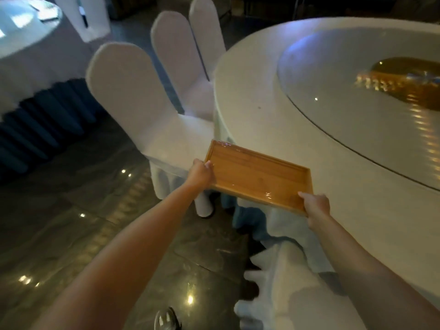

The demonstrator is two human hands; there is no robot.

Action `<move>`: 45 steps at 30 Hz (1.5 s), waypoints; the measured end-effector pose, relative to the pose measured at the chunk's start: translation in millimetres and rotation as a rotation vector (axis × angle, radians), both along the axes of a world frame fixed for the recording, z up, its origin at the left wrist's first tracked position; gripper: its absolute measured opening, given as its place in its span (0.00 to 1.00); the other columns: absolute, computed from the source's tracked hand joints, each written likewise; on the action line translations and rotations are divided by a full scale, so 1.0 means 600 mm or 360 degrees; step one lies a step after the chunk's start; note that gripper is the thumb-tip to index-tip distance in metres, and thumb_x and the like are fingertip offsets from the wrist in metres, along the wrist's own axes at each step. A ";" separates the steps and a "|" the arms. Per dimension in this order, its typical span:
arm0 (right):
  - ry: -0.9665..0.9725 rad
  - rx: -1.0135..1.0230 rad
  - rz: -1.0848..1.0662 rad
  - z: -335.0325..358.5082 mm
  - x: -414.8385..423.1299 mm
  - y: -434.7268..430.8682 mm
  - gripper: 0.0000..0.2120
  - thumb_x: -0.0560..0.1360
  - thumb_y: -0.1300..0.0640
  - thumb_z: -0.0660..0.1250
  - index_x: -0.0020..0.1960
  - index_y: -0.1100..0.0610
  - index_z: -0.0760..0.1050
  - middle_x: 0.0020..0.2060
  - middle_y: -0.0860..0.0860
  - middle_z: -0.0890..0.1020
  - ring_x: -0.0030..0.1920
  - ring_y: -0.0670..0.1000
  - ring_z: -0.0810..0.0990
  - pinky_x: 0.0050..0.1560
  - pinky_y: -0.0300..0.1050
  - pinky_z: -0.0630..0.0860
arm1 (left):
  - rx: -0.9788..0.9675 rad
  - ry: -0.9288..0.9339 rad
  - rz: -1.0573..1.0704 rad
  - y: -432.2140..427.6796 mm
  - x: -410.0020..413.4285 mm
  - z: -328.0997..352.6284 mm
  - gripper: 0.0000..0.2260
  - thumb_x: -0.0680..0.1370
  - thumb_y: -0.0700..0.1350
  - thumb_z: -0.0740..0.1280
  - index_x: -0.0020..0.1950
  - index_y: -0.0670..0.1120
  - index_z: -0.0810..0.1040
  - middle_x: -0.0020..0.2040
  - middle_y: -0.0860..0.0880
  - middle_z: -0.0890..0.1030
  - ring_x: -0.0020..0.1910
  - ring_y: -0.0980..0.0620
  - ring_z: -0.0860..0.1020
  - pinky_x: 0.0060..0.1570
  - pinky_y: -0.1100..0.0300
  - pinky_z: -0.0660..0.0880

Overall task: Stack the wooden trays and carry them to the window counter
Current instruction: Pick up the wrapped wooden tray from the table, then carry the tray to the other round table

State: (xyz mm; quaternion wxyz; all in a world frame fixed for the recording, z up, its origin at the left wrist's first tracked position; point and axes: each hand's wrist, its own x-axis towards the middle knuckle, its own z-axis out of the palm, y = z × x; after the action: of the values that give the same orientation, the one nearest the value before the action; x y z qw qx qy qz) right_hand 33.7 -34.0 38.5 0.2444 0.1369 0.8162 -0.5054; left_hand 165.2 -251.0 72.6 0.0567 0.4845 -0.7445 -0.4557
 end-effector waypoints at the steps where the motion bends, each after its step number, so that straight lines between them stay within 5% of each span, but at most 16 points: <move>1: 0.0044 -0.0017 0.0001 0.011 0.019 -0.044 0.23 0.73 0.57 0.67 0.63 0.66 0.67 0.61 0.63 0.75 0.60 0.63 0.75 0.62 0.57 0.72 | 0.0006 0.0031 0.0003 -0.040 0.024 0.011 0.18 0.81 0.48 0.52 0.63 0.36 0.65 0.50 0.41 0.74 0.49 0.45 0.75 0.45 0.55 0.73; 8: 0.0474 -0.0142 0.0274 0.113 0.169 -0.388 0.18 0.75 0.52 0.62 0.60 0.63 0.68 0.56 0.59 0.76 0.51 0.58 0.74 0.50 0.52 0.70 | -0.0137 0.0293 0.0272 -0.334 0.252 0.092 0.15 0.81 0.50 0.52 0.60 0.40 0.65 0.46 0.45 0.73 0.36 0.54 0.73 0.31 0.61 0.72; 11: 0.0613 -0.0211 0.0461 0.145 0.226 -0.525 0.18 0.75 0.53 0.62 0.59 0.64 0.69 0.56 0.62 0.77 0.55 0.61 0.75 0.54 0.53 0.71 | -0.0227 0.0306 0.0436 -0.442 0.347 0.125 0.18 0.81 0.49 0.52 0.62 0.37 0.66 0.57 0.39 0.75 0.48 0.48 0.74 0.45 0.56 0.70; 19: 0.0613 -0.0415 0.0824 0.160 0.305 -0.828 0.16 0.77 0.53 0.60 0.59 0.62 0.69 0.56 0.60 0.77 0.47 0.52 0.72 0.46 0.47 0.69 | -0.0197 0.0316 0.0790 -0.684 0.489 0.121 0.20 0.80 0.52 0.54 0.61 0.37 0.68 0.59 0.39 0.75 0.54 0.43 0.74 0.48 0.53 0.67; 27: 0.0574 -0.0574 0.1244 0.159 0.263 -1.167 0.18 0.79 0.51 0.56 0.65 0.60 0.68 0.59 0.58 0.76 0.50 0.52 0.72 0.49 0.45 0.71 | -0.0308 0.0328 0.1010 -0.987 0.486 0.111 0.20 0.79 0.54 0.53 0.61 0.38 0.68 0.54 0.41 0.75 0.51 0.43 0.75 0.50 0.51 0.71; 35: 0.0649 -0.0623 0.1360 0.218 0.181 -1.521 0.19 0.79 0.53 0.57 0.65 0.62 0.68 0.59 0.60 0.77 0.56 0.58 0.76 0.54 0.50 0.74 | -0.0369 0.0199 0.1078 -1.301 0.425 0.155 0.14 0.80 0.53 0.53 0.50 0.42 0.67 0.37 0.50 0.69 0.33 0.54 0.70 0.26 0.62 0.65; 45: 0.0720 -0.0515 0.1336 0.156 0.128 -1.918 0.18 0.78 0.58 0.59 0.63 0.68 0.72 0.56 0.63 0.79 0.50 0.55 0.76 0.47 0.45 0.71 | -0.0268 0.0106 0.0912 -1.724 0.371 0.081 0.16 0.80 0.53 0.52 0.54 0.41 0.68 0.42 0.47 0.71 0.36 0.54 0.70 0.32 0.60 0.64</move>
State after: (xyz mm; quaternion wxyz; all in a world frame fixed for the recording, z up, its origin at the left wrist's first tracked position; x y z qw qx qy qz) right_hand 110.3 -1184.9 131.8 0.2616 -0.3557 0.7446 -0.5007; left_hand 388.0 -1285.5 121.2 0.2473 0.6532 -0.6105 -0.3734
